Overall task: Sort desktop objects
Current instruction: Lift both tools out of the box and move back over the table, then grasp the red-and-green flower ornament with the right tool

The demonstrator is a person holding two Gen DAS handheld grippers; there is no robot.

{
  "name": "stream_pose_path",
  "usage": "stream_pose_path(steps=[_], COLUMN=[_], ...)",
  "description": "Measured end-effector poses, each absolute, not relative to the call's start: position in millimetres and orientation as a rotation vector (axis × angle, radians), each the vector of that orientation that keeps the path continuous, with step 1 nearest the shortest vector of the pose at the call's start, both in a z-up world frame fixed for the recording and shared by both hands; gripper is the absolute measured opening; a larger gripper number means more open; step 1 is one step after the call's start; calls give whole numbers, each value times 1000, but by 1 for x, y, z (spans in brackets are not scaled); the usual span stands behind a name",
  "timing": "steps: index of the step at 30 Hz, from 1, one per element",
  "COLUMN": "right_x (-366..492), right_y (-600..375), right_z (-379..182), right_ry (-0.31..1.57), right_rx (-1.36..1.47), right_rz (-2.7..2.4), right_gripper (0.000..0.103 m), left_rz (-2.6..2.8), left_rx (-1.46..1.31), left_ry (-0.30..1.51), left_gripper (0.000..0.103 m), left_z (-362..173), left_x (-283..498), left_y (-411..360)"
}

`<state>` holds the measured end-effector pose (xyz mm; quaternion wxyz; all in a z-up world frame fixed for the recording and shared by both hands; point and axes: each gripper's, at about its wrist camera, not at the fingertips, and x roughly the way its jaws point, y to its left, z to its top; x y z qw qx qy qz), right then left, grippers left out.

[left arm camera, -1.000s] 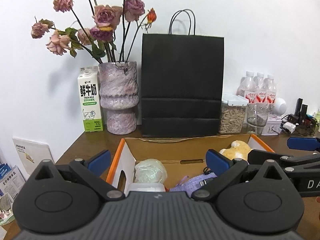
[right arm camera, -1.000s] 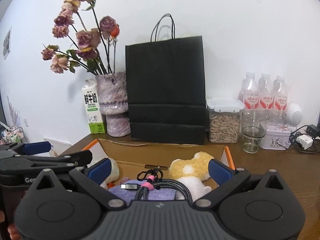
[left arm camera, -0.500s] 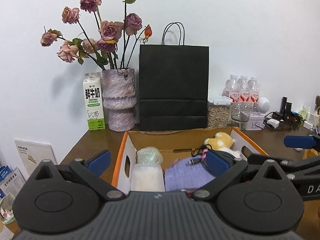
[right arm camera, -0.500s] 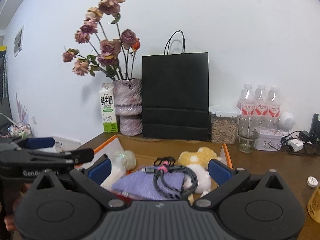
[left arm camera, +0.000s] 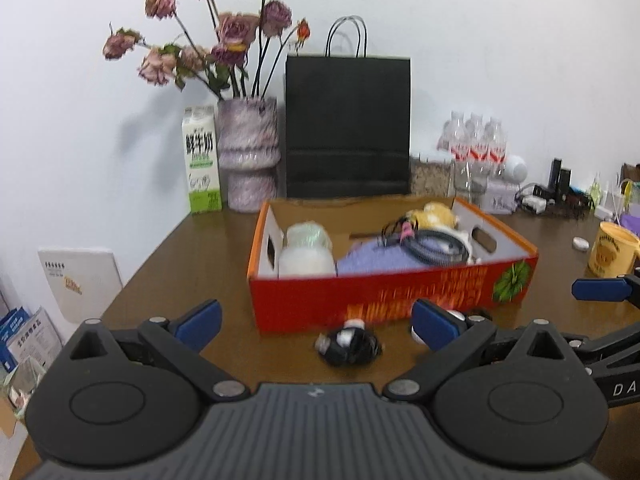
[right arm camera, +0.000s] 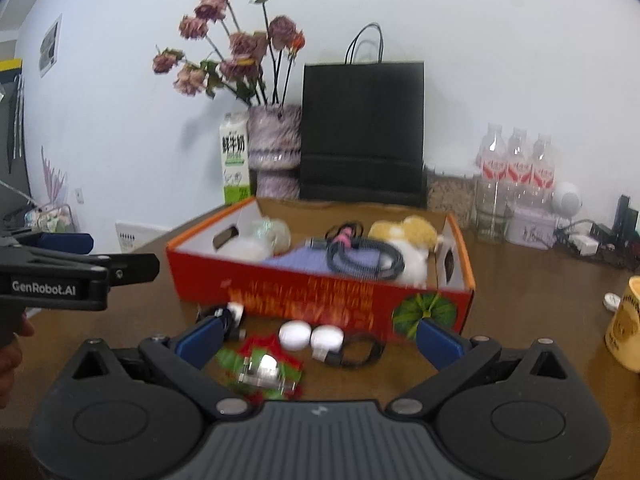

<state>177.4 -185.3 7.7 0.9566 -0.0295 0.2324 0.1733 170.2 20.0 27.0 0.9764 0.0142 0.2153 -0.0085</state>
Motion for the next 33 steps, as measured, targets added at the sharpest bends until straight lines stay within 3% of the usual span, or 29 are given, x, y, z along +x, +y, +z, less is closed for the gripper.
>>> stream_pose_path(steps=[18, 25, 27, 29, 31, 33], right_x=[196, 219, 224, 228, 228, 227], right_y=[-152, -132, -128, -127, -130, -133], right_z=[-24, -32, -34, -35, -37, -38], right_ry=[591, 621, 631, 642, 648, 635], right_rx=[-127, -169, -166, -149, -126, -108], right_rz=[356, 376, 390, 402, 411, 416], right_gripper=[103, 96, 90, 66, 48, 43], left_rz=[2, 20, 22, 22, 18, 16], left_rx=[5, -12, -17, -16, -14, -11], left_ry=[527, 542, 545, 549, 553, 557], left_gripper=[103, 103, 103, 103, 103, 103], left_z=[-9, -14, -15, -16, -17, -18], left_x=[167, 171, 171, 172, 173, 175], left_y=[41, 51, 53, 54, 53, 53])
